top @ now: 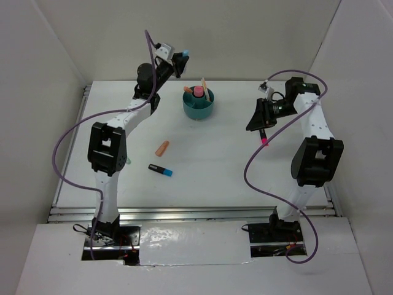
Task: Sort the stationery into containers
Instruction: Place the pen in the storage box.
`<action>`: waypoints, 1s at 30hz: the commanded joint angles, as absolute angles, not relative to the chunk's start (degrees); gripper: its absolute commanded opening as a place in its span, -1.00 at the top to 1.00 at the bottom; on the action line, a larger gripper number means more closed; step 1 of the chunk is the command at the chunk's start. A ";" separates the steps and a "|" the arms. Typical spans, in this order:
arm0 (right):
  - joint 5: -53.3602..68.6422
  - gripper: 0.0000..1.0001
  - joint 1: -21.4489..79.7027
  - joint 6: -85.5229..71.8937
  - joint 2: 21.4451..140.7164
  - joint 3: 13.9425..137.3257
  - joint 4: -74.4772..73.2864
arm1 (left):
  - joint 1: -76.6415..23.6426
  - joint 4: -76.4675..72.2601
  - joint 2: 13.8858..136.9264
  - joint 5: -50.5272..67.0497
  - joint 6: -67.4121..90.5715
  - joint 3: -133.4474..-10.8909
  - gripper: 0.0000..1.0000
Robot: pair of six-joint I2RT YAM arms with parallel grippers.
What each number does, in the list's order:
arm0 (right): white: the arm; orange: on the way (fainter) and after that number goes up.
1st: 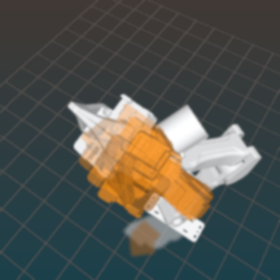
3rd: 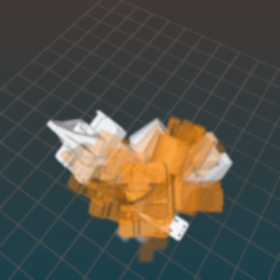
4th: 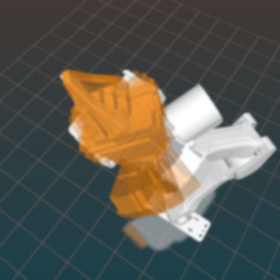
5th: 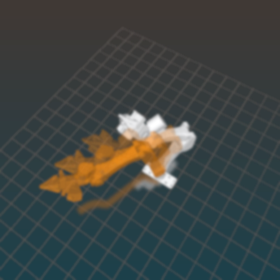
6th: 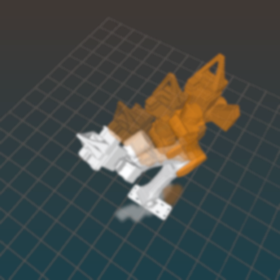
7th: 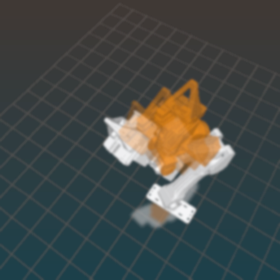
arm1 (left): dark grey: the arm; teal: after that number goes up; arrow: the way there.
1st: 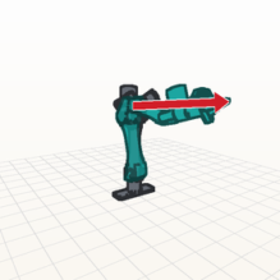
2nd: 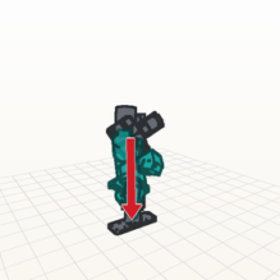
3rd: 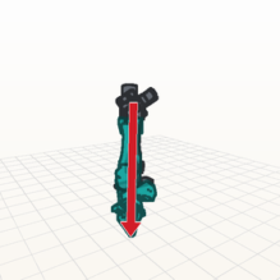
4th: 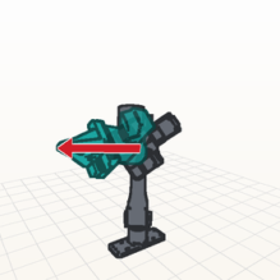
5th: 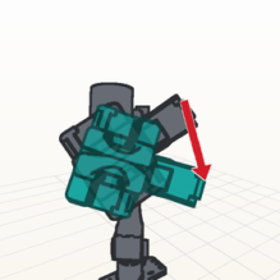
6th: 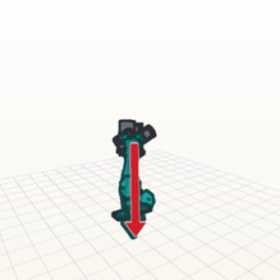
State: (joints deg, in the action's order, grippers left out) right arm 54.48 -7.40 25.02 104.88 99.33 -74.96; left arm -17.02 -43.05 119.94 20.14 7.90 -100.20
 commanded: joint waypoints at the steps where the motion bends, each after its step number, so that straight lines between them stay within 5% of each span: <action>1: 50.90 0.07 -5.80 26.19 101.60 99.41 -75.94 | -16.96 -52.99 125.67 12.24 9.92 -107.90 1.00; 5: 47.64 0.07 -3.96 26.10 101.34 97.91 -75.15 | -17.58 -53.97 131.21 0.64 18.61 -112.49 1.00; 23: 43.15 0.12 -2.99 27.24 101.25 94.66 -75.14 | -18.63 -54.41 142.55 5.80 23.55 -115.93 0.99; 30: 44.03 0.10 -2.03 29.88 100.99 93.78 -77.08 | -18.81 -52.82 145.89 4.75 24.44 -117.95 0.69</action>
State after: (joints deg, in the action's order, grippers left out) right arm 43.07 -3.03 27.51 104.27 94.37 -75.13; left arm -18.61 -48.84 144.53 4.78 22.96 -115.33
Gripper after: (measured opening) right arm 0.449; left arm 0.352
